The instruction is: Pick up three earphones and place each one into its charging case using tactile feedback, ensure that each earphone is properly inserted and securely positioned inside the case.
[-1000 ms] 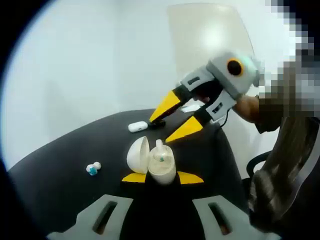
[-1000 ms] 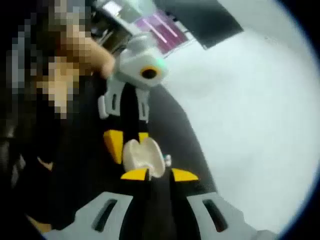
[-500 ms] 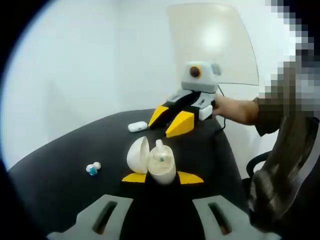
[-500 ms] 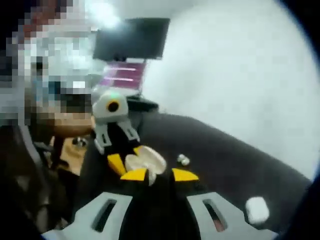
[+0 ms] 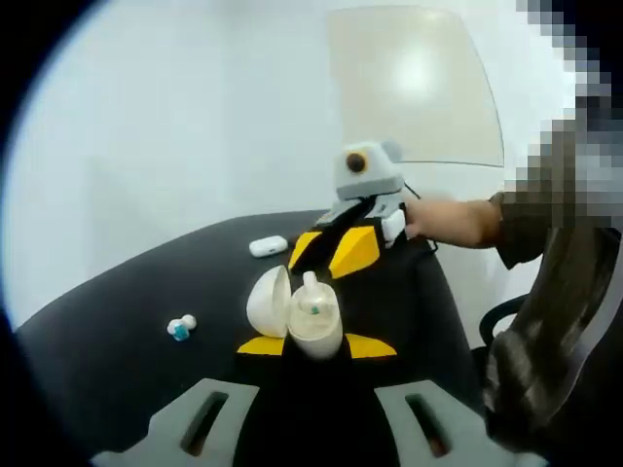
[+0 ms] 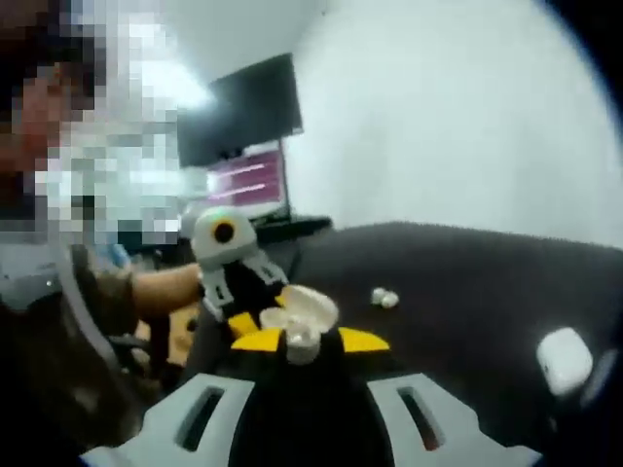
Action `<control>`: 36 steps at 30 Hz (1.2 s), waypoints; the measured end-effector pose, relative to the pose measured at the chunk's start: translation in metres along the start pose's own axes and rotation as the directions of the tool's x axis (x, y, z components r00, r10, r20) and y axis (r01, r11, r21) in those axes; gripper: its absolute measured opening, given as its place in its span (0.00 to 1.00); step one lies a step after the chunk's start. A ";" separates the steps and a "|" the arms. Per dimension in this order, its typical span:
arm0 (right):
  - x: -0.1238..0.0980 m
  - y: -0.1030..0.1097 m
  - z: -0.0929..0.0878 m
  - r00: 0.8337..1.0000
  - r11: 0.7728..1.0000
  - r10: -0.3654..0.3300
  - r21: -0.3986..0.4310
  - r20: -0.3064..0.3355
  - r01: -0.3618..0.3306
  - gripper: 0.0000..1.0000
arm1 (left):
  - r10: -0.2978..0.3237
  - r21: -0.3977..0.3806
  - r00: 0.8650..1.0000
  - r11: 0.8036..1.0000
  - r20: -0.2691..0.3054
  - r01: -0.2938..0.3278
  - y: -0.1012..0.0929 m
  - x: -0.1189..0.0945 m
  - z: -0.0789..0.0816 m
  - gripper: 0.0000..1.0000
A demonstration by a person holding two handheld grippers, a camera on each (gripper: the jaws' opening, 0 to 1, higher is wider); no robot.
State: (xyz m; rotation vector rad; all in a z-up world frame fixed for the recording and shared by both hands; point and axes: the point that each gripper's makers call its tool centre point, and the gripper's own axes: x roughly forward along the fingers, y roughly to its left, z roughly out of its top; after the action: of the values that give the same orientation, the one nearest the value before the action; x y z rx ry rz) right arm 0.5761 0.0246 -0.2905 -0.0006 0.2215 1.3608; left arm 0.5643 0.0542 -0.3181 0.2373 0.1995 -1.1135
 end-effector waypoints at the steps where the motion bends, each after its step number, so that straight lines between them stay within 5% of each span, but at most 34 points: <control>1: 0.000 0.000 -0.001 1.000 1.000 -0.002 -0.001 -0.004 0.002 0.22 | 0.000 0.000 1.000 1.000 0.000 0.000 0.000 0.000 0.000 0.18; 8: 0.003 0.004 -0.005 0.999 1.000 0.019 0.001 -0.029 -0.019 0.23 | -0.001 -0.006 1.000 1.000 -0.001 0.001 0.000 0.000 0.000 0.18; 19: 0.012 0.008 -0.024 0.980 0.994 0.110 0.022 -0.166 -0.108 0.28 | -0.014 -0.019 1.000 1.000 -0.002 0.014 0.000 0.000 0.000 0.18; 36: 0.024 0.012 -0.022 0.961 0.979 0.201 0.000 -0.188 -0.205 0.29 | -0.017 -0.025 1.000 1.000 -0.004 0.017 0.000 0.000 0.000 0.18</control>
State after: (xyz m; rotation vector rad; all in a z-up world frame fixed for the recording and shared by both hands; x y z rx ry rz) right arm 0.5657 0.0472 -0.3147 -0.1258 0.3742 1.5688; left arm 0.5642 0.0541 -0.3185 0.2163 0.2191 -1.1273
